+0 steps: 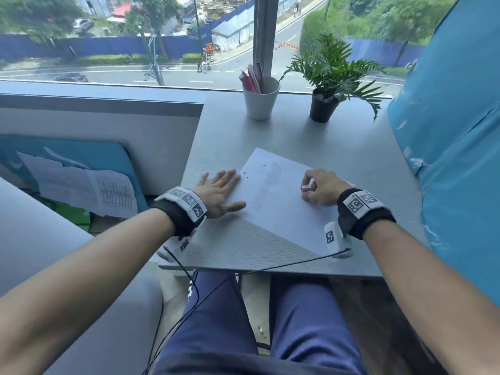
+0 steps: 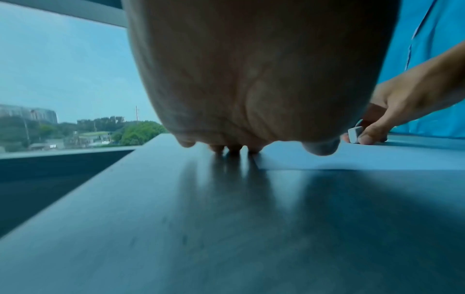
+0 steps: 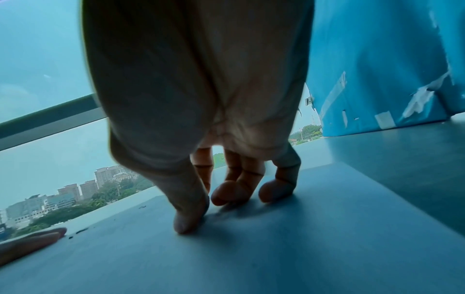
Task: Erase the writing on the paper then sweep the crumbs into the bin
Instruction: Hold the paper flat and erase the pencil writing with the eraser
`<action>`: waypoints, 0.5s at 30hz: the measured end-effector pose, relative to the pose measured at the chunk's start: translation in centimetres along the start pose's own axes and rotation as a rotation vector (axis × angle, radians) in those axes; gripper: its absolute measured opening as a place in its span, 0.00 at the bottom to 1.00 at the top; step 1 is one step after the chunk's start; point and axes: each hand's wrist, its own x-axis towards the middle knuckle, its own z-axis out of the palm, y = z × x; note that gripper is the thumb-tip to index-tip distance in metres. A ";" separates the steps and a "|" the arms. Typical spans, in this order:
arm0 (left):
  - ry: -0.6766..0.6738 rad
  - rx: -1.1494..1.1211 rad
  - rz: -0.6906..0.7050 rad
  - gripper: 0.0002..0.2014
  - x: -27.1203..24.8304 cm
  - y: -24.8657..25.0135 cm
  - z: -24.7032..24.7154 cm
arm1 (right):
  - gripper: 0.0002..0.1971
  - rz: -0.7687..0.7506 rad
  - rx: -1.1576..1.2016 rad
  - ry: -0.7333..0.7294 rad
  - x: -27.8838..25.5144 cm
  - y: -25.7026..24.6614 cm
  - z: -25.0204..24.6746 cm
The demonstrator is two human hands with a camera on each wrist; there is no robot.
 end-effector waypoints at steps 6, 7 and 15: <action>0.090 0.140 0.336 0.48 0.7 6.0 -0.7 | 0.08 0.027 -0.072 -0.015 0.5 -0.1 -0.3; 0.060 0.139 0.396 0.47 0.9 7.1 -0.5 | 0.08 0.023 -0.076 -0.016 0.6 -0.1 -0.3; 0.046 0.048 0.120 0.45 3.3 1.3 -0.8 | 0.06 0.014 -0.027 -0.018 0.7 0.0 -0.5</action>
